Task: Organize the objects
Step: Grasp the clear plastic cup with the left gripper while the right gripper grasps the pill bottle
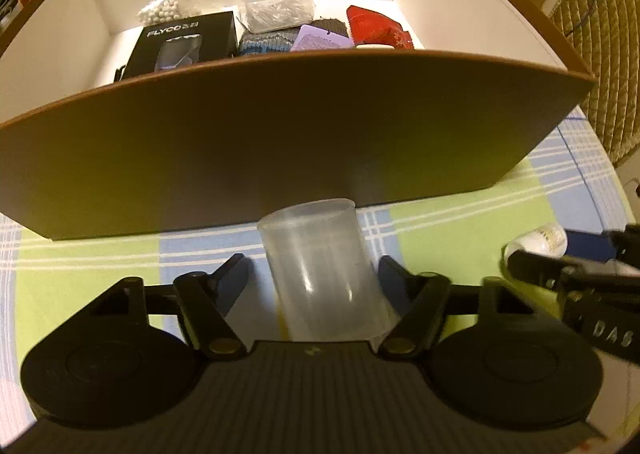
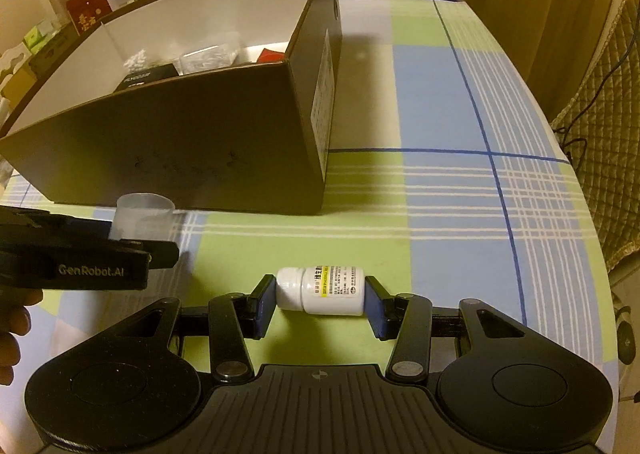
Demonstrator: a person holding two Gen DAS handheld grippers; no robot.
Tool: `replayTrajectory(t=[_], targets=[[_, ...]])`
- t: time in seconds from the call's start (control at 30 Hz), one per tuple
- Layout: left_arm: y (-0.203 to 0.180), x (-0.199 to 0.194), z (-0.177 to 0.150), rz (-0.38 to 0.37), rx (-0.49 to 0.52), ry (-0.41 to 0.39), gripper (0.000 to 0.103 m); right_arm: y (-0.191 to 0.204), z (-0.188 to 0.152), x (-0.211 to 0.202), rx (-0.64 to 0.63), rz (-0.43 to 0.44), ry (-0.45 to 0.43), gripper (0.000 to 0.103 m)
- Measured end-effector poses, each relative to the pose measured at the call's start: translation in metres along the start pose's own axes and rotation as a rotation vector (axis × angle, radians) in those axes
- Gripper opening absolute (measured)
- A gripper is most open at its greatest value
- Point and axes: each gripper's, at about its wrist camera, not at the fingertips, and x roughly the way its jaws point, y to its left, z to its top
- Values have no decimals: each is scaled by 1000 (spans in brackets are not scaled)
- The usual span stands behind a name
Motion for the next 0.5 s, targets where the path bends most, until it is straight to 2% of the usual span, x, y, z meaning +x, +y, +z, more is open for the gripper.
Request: replayTrajectory(t=[0.03, 0.07, 0.27, 0.5], targets=[[2, -1, -1, 1, 12, -8, 58, 0, 0, 0, 0, 2, 1, 44], [4, -2, -3, -1, 22, -14, 49, 1, 0, 0, 0, 6, 2, 44], [30, -13, -22, 5, 45, -15, 49, 10, -5, 0, -17, 33, 12, 44], [58, -33, -57, 20, 22, 28, 49, 22, -12, -2, -44, 66, 29, 44]])
